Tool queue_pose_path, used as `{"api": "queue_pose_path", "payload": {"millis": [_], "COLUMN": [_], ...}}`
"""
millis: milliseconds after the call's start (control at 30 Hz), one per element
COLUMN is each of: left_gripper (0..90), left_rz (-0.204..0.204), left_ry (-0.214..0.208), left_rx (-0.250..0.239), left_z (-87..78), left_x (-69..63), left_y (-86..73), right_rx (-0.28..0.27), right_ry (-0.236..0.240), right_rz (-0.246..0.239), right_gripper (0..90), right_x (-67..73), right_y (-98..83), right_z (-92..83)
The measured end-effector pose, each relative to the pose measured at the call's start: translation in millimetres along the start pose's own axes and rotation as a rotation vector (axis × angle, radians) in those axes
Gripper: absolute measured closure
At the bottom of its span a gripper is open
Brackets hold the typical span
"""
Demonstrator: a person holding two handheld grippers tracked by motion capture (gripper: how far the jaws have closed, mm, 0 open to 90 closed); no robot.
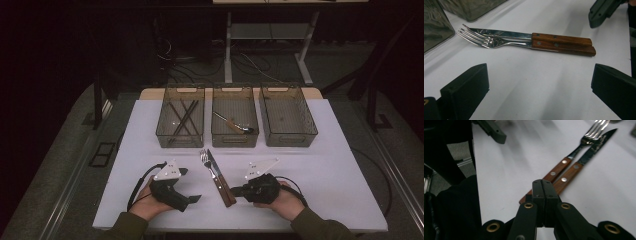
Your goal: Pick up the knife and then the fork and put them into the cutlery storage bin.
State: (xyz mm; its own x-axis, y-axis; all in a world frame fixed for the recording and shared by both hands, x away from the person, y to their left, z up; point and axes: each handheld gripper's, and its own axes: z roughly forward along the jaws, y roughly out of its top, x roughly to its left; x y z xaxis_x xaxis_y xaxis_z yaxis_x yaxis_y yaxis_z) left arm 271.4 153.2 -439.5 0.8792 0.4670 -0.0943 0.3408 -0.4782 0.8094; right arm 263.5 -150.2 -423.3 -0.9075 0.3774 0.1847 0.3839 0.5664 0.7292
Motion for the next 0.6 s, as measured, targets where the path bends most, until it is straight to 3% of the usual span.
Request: {"api": "queue_pose_path", "payload": {"millis": [400,500,567,600], "left_gripper": [0.6,0.6,0.6,0.6], "left_rz": [0.002,0.002,0.001,0.003], "left_ry": [-0.001,0.000,0.000,0.000], "left_rx": [0.003,0.001,0.001,0.001], "left_z": [0.6,0.4,0.2,0.1], "left_x": [-0.4,-0.2,-0.3,-0.2], "left_y": [0.4,0.4,0.2,0.3], "right_rx": [0.056,0.080,0.086,0.094], "right_ry": [0.029,0.019,0.026,0.021], "right_rz": [-0.037,-0.089,-0.084,-0.112], "right_gripper": [89.4,89.4,89.4,89.4], "right_x": [16.8,19.1,23.0,21.3], "right_y": [2.8,3.1,3.9,3.5], "right_z": [28.0,35.2,38.9,40.3]}}
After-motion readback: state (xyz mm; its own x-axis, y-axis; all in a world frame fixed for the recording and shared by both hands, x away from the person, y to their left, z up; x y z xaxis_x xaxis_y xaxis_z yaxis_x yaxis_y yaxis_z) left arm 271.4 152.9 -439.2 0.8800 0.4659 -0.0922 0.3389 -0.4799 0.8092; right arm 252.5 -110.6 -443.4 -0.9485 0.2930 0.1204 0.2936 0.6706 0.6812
